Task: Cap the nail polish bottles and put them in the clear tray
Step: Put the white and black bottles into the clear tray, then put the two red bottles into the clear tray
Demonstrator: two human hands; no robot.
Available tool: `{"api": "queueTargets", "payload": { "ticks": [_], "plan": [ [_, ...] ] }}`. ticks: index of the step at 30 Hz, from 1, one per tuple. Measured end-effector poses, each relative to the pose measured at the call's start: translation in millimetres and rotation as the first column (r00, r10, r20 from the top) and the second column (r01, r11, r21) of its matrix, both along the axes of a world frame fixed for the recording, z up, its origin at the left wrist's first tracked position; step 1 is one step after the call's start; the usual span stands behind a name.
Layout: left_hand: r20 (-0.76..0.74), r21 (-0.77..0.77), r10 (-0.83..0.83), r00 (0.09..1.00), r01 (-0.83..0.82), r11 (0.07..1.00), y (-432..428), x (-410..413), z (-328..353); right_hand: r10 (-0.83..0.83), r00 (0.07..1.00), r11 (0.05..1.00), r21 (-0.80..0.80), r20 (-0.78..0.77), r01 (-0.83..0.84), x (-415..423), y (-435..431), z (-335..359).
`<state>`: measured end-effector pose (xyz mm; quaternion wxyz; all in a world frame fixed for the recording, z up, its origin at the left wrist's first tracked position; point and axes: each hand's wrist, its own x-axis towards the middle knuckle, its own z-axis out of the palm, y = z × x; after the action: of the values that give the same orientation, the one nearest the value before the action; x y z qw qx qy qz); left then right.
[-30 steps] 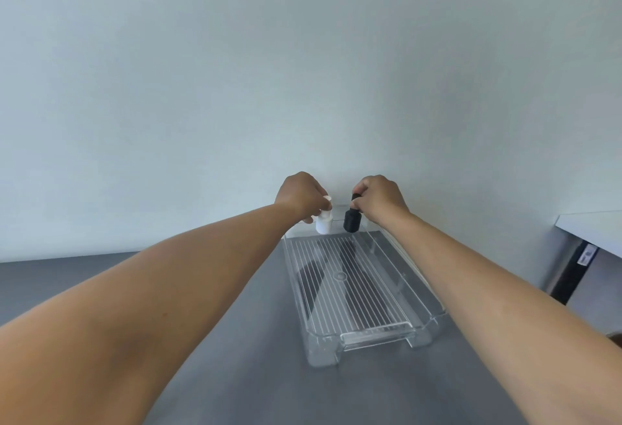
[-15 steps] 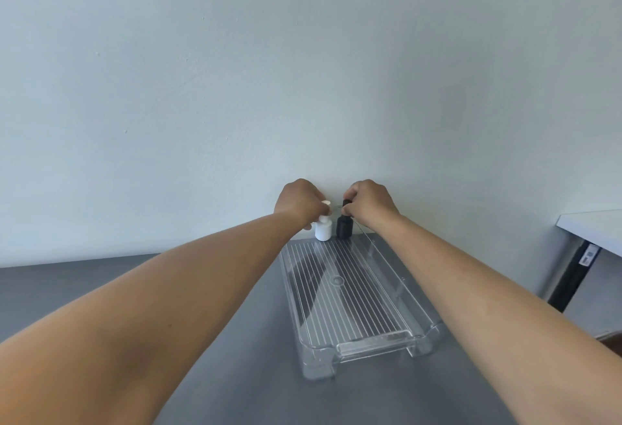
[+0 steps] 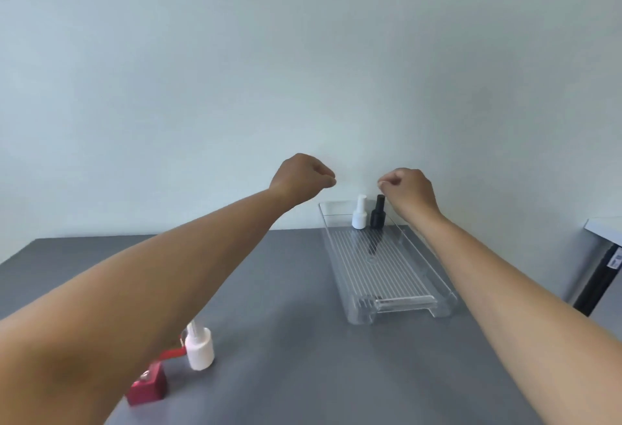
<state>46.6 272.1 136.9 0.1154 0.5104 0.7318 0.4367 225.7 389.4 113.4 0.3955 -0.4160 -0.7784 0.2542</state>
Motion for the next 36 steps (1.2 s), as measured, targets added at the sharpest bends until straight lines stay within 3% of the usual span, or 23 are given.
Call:
{"api": "queueTargets", "payload": {
  "ticks": [6,17,27,31,36],
  "plan": [
    [-0.008,0.054,0.008,1.000,-0.007,0.999,-116.4,-11.9,17.2,0.157,0.971,0.985,-0.036,-0.180,-0.166,-9.6,-98.0,6.6],
    [0.056,0.068,0.143,0.988,-0.147,0.987,-274.1,-56.8,-7.8,0.350,0.923,0.921,-0.121,-0.160,-0.370,-52.5,-229.7,-21.8],
    [0.041,-0.068,0.104,0.994,-0.101,0.993,-323.9,-63.6,-55.3,0.539,0.842,0.838,-0.131,0.040,-0.530,-88.6,-283.1,-24.1],
    [0.093,-0.100,0.039,0.995,-0.030,0.995,-330.1,-53.5,-70.2,0.569,0.804,0.821,-0.178,0.174,-0.543,-100.9,-285.8,-27.3],
    [0.095,-0.089,0.021,0.995,-0.012,0.996,-325.5,-40.5,-82.8,0.556,0.800,0.830,-0.179,0.224,-0.527,-111.0,-286.2,-31.4]
  ]
}}
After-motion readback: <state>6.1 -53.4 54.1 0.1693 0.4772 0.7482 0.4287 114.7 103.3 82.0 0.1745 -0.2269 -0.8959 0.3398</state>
